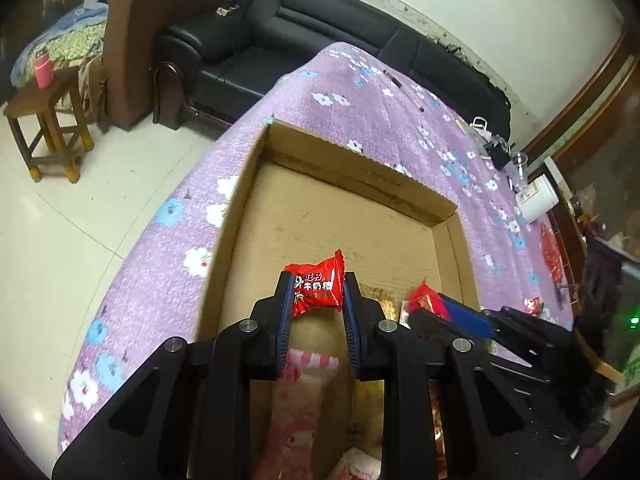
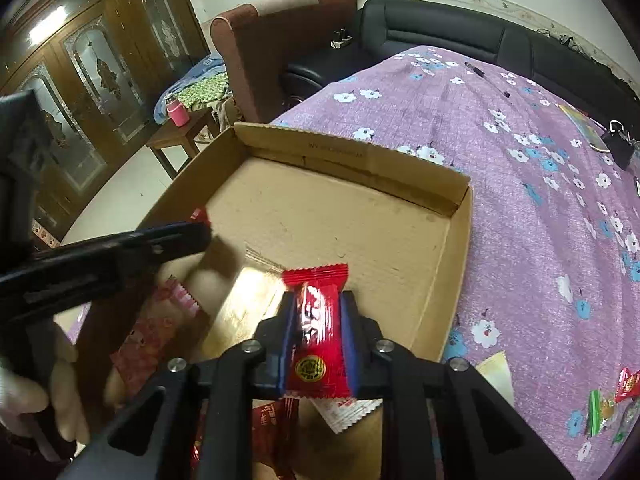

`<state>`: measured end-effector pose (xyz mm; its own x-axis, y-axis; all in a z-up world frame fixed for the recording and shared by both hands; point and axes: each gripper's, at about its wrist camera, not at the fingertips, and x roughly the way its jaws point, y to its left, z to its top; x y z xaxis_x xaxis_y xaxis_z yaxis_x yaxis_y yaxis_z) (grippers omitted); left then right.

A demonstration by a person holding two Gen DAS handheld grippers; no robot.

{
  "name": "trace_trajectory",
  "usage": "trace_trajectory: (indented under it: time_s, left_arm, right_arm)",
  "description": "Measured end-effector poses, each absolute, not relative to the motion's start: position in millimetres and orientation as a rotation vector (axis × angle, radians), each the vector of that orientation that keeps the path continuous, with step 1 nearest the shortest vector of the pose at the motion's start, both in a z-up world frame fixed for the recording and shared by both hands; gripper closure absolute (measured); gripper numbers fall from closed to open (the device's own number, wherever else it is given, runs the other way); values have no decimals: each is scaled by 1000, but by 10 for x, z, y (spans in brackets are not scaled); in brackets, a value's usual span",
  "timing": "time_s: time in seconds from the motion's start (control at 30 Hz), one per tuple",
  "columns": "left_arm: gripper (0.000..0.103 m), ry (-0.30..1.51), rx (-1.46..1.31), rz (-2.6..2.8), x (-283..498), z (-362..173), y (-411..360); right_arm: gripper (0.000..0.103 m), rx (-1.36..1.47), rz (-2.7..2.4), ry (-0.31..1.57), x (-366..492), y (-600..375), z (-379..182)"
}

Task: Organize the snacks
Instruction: 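Drop both held red candies into the cardboard tray and open both grippers, then grasp the white sachet with the left gripper while the right gripper grasps the green-wrapped cake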

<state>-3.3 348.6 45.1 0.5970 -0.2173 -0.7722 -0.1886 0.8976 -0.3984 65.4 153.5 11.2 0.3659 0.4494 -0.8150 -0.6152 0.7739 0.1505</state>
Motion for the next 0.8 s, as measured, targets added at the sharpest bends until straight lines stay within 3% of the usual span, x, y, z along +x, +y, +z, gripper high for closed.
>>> trace_trajectory:
  time_s: [0.1,0.2,0.3,0.37,0.57,0.8]
  left_arm:
    - [81,929,-516,-39,-94,506,3523]
    - [74,929,-538,-24,-133,573,3527]
    - [62,901,-536,-33,-204,674,3480]
    - [47,883,-548,-47,-248,726,3449]
    - [46,842,-583,-83,-462,878,3318]
    - [46,798,-532,-234,-767,1069,2628]
  right_arm:
    - [71,-171,689,963,613,1461,166]
    - [70,-133,682,942,596,1334,295]
    - [60,-95,668,908,555,1087,449]
    - [56,-80,653,883,508,905,525]
    - [54,-65,592,850,344,294,568]
    - [50,4,437,860,321,-623,426]
